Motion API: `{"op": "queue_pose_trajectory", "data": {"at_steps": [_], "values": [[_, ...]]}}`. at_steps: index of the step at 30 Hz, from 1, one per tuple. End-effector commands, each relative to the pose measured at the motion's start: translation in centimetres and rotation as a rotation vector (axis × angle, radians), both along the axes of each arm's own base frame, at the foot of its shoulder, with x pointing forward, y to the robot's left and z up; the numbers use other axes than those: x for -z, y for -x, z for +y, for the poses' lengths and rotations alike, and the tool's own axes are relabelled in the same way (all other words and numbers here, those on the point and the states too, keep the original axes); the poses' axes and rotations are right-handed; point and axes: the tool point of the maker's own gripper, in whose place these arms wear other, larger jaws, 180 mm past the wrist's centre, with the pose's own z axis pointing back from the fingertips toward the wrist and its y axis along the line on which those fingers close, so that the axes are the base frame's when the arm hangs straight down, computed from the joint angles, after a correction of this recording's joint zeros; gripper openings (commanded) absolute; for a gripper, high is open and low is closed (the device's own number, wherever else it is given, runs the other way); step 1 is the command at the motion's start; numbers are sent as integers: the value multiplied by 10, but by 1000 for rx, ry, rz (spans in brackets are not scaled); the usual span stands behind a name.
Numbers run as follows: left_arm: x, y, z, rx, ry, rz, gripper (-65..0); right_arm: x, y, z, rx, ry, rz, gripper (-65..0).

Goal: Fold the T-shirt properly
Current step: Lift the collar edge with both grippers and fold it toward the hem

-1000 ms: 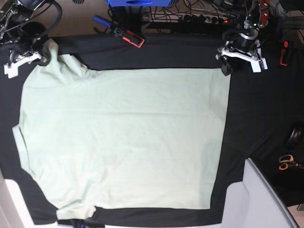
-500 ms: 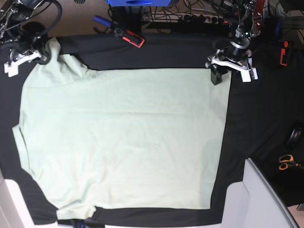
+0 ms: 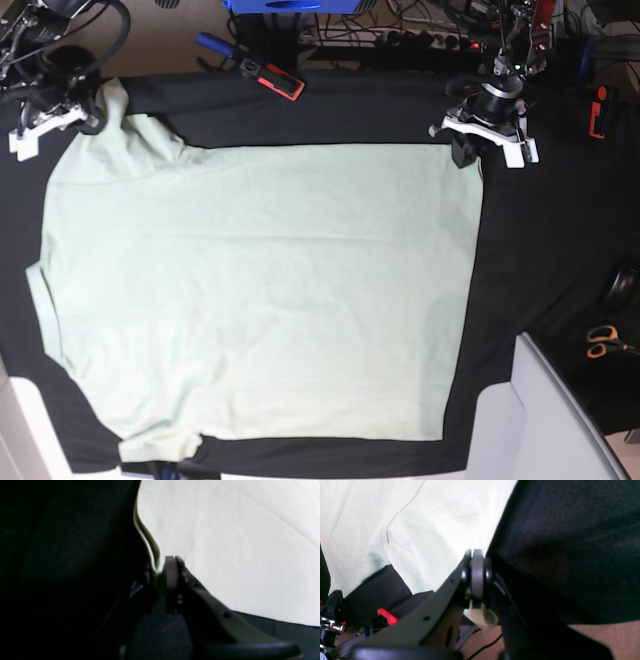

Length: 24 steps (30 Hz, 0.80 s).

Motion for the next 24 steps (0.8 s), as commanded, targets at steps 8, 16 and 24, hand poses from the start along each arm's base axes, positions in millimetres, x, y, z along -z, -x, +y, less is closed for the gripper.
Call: {"op": "queue_pose_trajectory", "data": {"at_steps": [8,16,24], "values": [[-10,2,3,10,-9,-21,-650,-10,8,-14,-12,53,-9,-649],[-37,7,-2,63,-24,-68,-650,-40,-2,-6,-163,168,-50,-649],[-69,15,23,20,-88,-110,-650,-51,-2,-10,-193,207,-42,-649]]}}
